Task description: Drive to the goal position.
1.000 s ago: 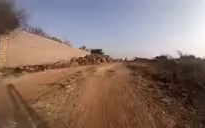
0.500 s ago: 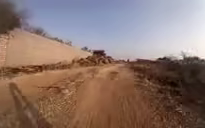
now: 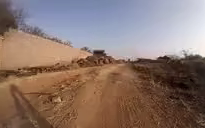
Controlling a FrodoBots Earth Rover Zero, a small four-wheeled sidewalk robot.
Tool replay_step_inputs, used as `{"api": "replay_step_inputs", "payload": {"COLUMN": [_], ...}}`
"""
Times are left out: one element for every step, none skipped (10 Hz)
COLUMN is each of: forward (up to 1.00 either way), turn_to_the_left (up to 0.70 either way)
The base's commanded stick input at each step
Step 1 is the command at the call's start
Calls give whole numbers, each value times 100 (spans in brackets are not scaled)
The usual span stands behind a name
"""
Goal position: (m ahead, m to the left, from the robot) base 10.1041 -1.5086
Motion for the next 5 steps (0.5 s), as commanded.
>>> {"api": "replay_step_inputs", "payload": {"forward": [70, 70, 70, 70, 70], "turn_to_the_left": [-5, 0, 0, 0, 0]}}
